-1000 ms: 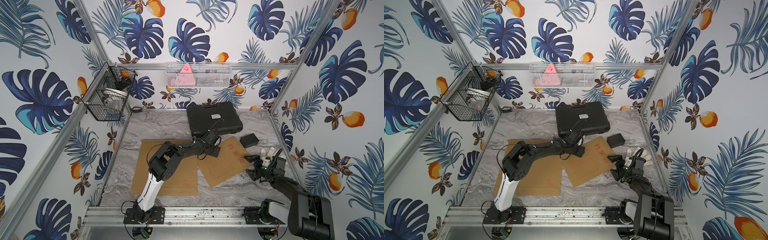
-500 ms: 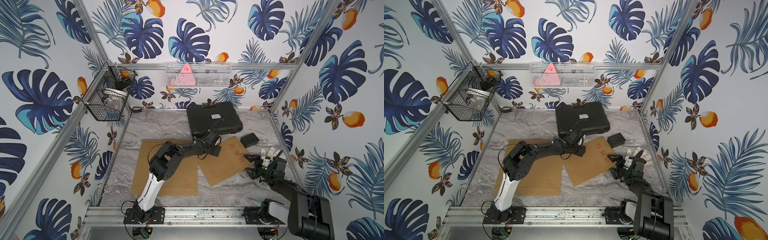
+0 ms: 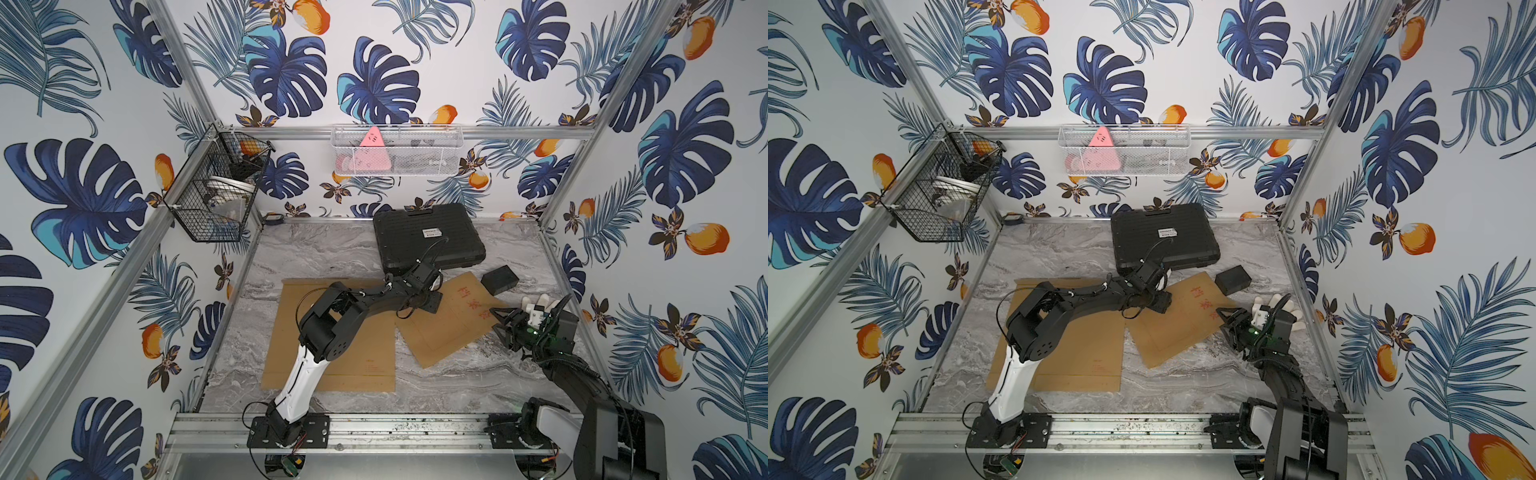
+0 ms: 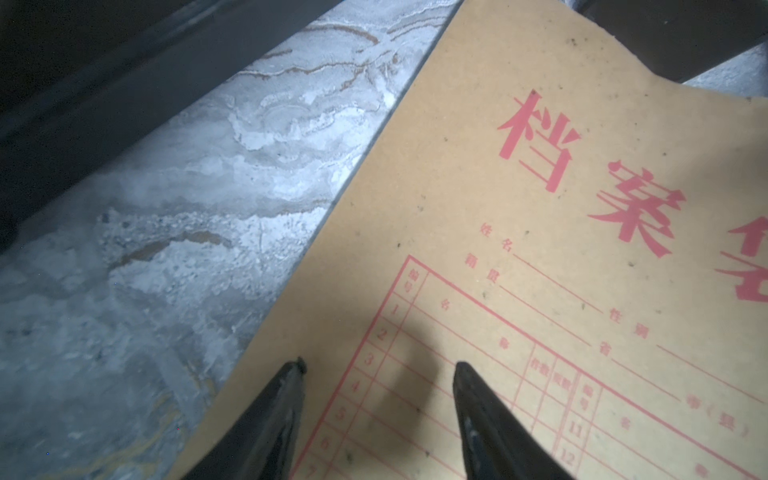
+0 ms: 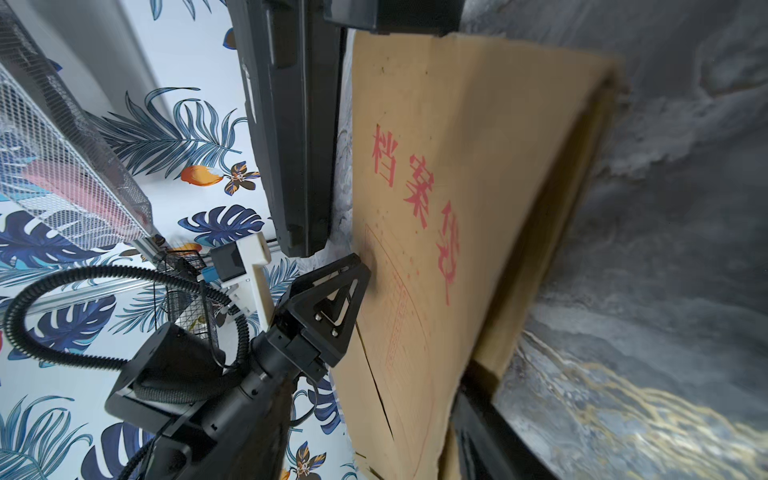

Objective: Open the file bag
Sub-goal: Pick up the file bag from the file bag.

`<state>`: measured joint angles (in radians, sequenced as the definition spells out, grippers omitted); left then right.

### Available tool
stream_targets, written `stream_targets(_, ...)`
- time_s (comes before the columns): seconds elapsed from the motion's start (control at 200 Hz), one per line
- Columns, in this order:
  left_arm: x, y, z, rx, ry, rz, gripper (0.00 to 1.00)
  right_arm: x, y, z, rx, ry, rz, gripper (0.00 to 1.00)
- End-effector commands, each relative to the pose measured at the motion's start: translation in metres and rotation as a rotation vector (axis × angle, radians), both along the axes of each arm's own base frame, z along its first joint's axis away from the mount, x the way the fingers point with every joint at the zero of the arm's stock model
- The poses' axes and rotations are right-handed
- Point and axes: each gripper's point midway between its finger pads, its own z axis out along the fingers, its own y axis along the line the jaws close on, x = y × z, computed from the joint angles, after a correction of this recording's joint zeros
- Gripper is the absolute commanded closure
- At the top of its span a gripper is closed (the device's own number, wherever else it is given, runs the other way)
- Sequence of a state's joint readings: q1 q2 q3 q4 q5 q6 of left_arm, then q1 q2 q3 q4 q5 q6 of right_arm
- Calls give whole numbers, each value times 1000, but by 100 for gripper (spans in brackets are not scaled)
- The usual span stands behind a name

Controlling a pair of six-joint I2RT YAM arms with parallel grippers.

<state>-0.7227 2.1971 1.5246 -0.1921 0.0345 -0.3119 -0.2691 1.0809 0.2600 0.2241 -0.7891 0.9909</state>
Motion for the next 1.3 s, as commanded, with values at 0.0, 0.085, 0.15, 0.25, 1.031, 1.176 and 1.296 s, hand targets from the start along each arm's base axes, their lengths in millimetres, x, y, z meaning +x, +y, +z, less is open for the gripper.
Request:
stream_targets(0.0, -43, 20, -37, 98, 203, -32, 38, -3, -1, -9, -15, 30, 4, 48)
stream_targets(0.085, -42, 20, -37, 95, 202, -31, 38, -2, 0, -12, -8, 39, 5, 55)
stream_targets(0.15, -43, 20, -37, 94, 203, -31, 38, -3, -1, -14, -12, 48, 7, 64)
stream_targets(0.25, -43, 20, -37, 92, 202, -32, 38, -3, -1, -16, -19, 57, 11, 75)
stream_targets(1.031, -39, 5, 92, 20, -11, -57, 21, -3, -2, 33, -26, -1, -8, 100)
stream_targets(1.176, -59, 1, 138, 6, -99, -84, 21, 0, -2, 58, -14, -33, -20, 100)
stream_targets(1.296, -99, -11, 160, -18, -158, -162, 21, 2, -2, 78, 4, -43, -28, 100)
